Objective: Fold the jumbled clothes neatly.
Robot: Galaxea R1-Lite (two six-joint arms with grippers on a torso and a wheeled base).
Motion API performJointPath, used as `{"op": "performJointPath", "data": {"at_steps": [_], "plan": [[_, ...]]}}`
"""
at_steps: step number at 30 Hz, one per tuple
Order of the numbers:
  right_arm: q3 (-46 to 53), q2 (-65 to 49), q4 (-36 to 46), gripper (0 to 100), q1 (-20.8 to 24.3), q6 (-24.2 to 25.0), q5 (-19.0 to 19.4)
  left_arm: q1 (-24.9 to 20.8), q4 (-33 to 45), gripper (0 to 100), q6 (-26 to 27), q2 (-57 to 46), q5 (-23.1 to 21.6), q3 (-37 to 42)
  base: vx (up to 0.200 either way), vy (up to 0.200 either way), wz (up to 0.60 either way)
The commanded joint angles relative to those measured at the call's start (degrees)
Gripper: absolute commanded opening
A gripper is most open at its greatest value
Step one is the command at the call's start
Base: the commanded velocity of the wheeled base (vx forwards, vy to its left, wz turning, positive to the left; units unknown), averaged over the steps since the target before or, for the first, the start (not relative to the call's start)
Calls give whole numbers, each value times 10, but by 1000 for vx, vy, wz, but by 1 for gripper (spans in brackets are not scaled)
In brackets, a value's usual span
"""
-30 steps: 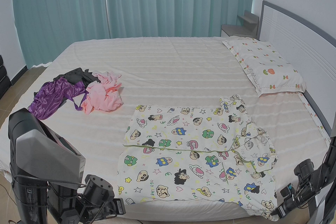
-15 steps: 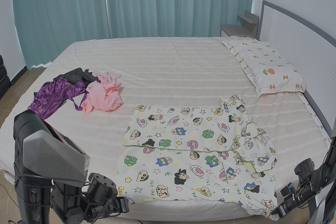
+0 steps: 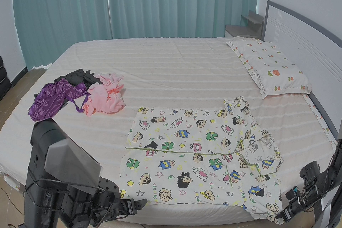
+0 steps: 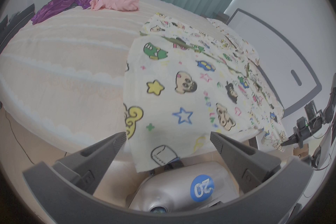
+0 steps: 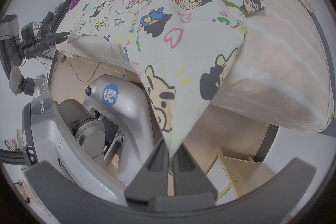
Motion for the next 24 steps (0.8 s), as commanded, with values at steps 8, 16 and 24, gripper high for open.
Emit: {"op": "performJointPath", "data": {"at_steps": [8, 16, 24], "plan": [[10, 0, 2, 0, 0, -1, 0, -1, -9, 0, -3, 25, 6, -10, 0, 0, 0], [10, -5, 9, 0, 0, -1, -1, 2, -9, 0, -7, 13, 27, 1, 0, 0, 0], [10, -35, 52, 0, 0, -21, -1, 2, -8, 0, -12, -25, 27, 38, 0, 0, 0]]}}
